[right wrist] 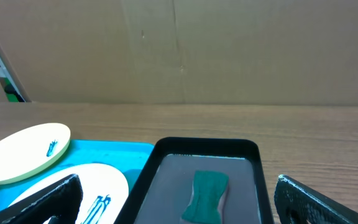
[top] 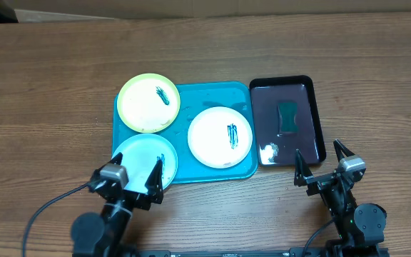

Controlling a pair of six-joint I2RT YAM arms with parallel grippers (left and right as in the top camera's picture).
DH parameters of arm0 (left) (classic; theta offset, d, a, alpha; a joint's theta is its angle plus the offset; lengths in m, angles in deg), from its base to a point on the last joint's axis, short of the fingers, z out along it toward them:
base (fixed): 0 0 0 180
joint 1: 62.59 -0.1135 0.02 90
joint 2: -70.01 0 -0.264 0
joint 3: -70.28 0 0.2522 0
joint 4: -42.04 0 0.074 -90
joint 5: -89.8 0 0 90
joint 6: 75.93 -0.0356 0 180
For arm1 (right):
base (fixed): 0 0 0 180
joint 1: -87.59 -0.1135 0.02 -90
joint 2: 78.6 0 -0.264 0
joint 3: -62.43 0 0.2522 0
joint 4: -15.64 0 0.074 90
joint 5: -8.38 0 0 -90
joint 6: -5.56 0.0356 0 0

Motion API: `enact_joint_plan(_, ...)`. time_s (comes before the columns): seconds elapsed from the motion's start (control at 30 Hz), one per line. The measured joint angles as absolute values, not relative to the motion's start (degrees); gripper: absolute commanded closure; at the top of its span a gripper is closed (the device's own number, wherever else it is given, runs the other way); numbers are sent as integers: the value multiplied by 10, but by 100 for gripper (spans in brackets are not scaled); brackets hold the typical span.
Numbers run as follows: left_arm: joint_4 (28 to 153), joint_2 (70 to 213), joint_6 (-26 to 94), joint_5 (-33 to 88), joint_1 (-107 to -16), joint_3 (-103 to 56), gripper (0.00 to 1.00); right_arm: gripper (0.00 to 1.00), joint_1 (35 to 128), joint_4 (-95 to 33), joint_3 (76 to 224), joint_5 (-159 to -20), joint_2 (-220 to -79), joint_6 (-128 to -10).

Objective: Clean dirty plates on tray and stack at the side
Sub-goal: 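Move the left gripper over the tray to the pink-white plate's rim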

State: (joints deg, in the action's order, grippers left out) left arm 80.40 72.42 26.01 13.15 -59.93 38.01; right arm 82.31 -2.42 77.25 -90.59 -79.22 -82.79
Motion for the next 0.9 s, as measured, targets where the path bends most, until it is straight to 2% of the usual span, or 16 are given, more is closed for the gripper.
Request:
enact_joint_plan(0.17,924,835,262,152,-599,232,0,0,823,-24,772,-906,-792,-828)
enact_joint_plan(0.53,1233,1313,226,303,-599,-132,0,0,823,-24,772,-906,-792,-829)
enact_joint_plan(0.67,1258,1436,224,349,-599,-194,0,0,823,-24,772,-906,-792,-829)
enact_joint_plan(0.9,1258,1575,220,384,-599,-201,0,0,823,-24,772,-906,-792,-829)
